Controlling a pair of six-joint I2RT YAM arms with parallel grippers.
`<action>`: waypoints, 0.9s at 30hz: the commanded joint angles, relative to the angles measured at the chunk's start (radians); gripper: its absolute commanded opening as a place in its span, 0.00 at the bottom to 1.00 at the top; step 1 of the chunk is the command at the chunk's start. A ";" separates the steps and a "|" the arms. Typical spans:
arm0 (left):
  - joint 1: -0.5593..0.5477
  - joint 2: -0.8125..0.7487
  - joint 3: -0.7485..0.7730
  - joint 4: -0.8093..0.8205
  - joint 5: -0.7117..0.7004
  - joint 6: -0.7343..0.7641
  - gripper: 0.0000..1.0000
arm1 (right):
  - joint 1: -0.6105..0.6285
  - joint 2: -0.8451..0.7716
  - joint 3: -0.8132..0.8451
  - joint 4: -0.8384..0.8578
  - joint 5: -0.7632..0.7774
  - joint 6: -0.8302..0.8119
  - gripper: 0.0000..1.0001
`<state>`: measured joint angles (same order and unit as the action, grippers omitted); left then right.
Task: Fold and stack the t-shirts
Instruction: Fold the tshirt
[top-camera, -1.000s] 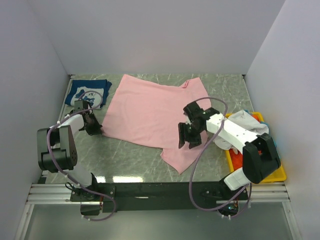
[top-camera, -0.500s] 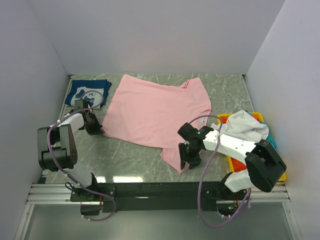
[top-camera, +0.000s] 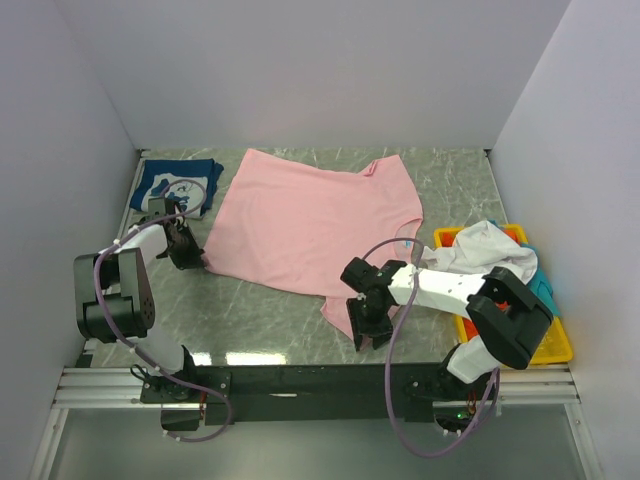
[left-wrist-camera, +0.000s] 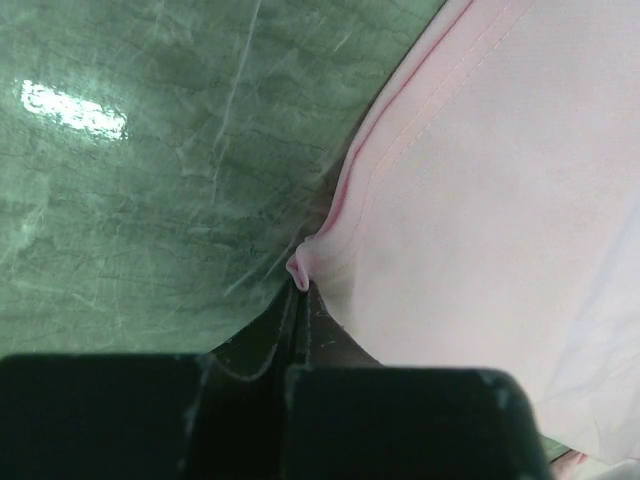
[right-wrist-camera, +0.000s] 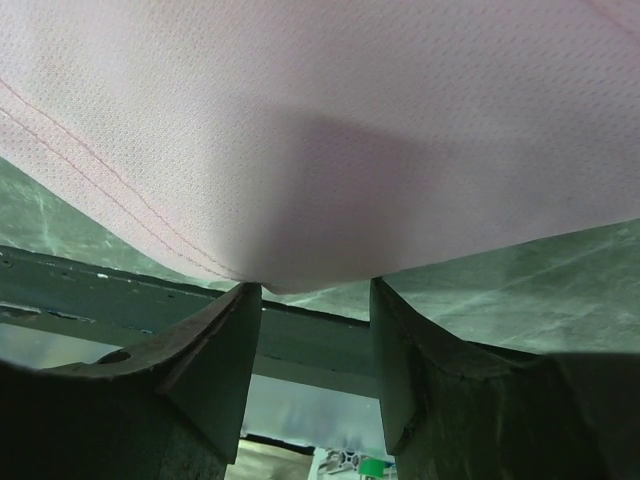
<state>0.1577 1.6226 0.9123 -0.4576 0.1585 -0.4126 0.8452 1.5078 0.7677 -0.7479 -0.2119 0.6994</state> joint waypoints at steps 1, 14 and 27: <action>0.003 0.005 0.036 -0.009 0.003 0.015 0.00 | 0.009 0.023 0.010 0.028 0.029 0.015 0.54; 0.009 -0.007 0.037 -0.019 -0.014 0.026 0.00 | 0.011 -0.021 -0.013 -0.040 0.051 0.020 0.00; 0.023 -0.089 0.037 -0.069 -0.024 0.032 0.00 | 0.011 -0.121 -0.004 -0.197 0.048 -0.014 0.00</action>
<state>0.1764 1.5841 0.9169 -0.5087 0.1349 -0.4011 0.8467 1.4242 0.7586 -0.8677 -0.1757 0.6987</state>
